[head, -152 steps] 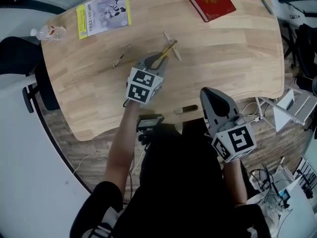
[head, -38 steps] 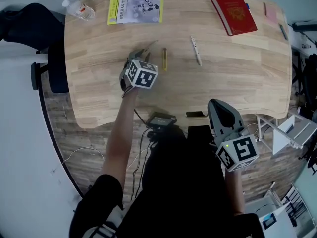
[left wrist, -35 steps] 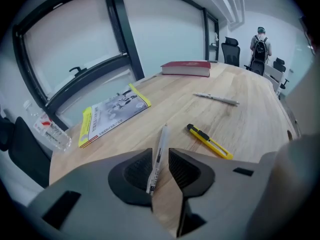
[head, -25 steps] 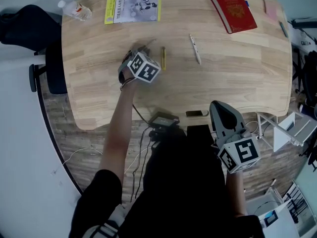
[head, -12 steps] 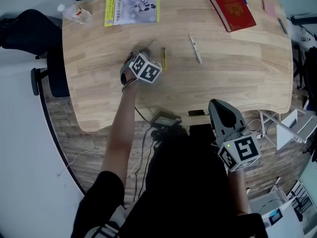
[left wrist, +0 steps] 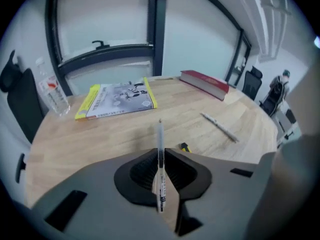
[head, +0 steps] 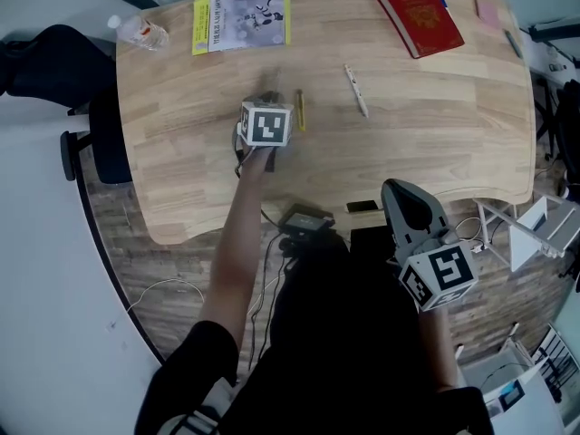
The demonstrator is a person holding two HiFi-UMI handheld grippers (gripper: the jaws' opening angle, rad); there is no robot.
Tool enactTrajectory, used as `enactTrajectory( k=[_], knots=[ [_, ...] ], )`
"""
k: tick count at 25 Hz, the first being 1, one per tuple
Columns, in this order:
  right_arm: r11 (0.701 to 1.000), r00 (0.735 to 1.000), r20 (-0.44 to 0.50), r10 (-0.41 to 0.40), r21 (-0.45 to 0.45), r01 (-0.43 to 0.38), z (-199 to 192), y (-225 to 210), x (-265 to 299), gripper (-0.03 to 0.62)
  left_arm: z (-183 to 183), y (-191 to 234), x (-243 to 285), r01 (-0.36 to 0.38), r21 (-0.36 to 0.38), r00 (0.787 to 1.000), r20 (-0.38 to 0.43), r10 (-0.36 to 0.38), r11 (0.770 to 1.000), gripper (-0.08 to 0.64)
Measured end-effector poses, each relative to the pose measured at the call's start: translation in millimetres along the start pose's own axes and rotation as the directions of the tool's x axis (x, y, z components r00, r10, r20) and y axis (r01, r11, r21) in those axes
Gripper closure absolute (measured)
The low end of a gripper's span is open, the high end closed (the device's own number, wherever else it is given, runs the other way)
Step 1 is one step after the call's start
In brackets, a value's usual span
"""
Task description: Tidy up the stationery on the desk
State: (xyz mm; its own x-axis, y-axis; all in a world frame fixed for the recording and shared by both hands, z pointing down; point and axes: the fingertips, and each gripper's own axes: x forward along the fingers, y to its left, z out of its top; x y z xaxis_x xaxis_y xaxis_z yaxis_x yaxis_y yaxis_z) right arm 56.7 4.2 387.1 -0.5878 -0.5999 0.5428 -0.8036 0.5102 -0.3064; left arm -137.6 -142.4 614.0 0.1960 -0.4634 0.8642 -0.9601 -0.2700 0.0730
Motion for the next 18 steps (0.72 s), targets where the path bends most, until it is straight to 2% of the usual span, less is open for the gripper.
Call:
enactTrajectory(
  k=[3,6,11,14,18],
  knots=[
    [1.0,1.0,0.004,0.003,-0.002,-0.003,1.4,0.9,-0.1,0.571,-2.5,-1.7,-6.3,0.025,-0.135,1.0,0.016,-0.023,0.991,0.492],
    [1.0,1.0,0.003,0.002,-0.001,-0.002,0.8,0.4,-0.6,0.571,-12.1,-4.3,-3.0,0.023,-0.196,1.0,0.003,-0.023,0.98,0.492],
    [1.0,1.0,-0.001,-0.002,0.0,0.002,-1.8,-0.2,-0.4,0.571,-22.6,-10.2,5.1,0.073,-0.349,0.997,0.014,-0.073,0.934,0.492],
    [1.0,1.0,-0.008,-0.004,0.001,0.004,-3.6,-0.6,0.0,0.571,-23.9,-12.6,8.2,0.099,-0.392,0.995,0.024,-0.097,0.915,0.492],
    [1.0,1.0,-0.015,-0.01,0.003,0.01,-5.4,-1.2,0.6,0.571,-26.8,-16.6,10.5,0.103,-0.401,0.994,0.02,-0.104,0.91,0.492]
  ],
)
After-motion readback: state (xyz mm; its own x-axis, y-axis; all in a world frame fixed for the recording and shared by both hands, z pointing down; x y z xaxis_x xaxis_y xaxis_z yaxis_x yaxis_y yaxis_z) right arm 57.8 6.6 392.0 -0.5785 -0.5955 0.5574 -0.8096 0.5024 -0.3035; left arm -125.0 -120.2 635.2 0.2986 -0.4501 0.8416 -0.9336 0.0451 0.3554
